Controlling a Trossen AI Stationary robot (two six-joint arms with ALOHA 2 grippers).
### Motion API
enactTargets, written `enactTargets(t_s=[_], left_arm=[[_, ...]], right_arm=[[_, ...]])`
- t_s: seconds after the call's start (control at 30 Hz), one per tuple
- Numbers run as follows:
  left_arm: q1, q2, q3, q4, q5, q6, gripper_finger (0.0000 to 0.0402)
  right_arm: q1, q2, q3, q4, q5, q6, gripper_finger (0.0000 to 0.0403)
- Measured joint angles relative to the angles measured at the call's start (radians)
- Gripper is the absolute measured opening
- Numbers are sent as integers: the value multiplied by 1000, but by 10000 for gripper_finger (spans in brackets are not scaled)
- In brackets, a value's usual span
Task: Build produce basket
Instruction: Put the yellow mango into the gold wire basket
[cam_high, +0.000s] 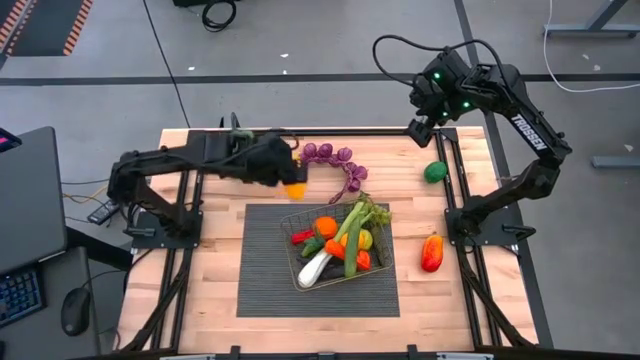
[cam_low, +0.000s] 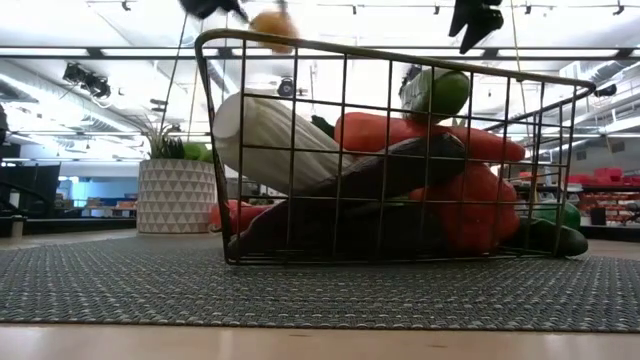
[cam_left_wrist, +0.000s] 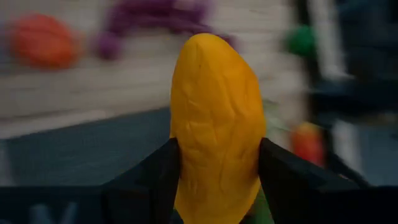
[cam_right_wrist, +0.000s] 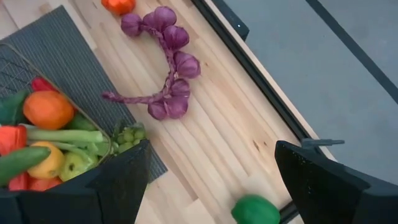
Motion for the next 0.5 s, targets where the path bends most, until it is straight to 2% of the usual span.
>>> enactTargets(t_s=[0.07, 0.27, 0.5], left_arm=[[-45, 4, 2, 53, 1, -43, 194], [-164, 94, 1, 45, 0, -250, 197], [-264, 214, 0, 199, 28, -420, 202]], right_arm=[[-5, -7, 0, -2, 0, -9, 347], [-20, -33, 0, -4, -3, -38, 347], [-31, -51, 0, -1, -8, -84, 347]])
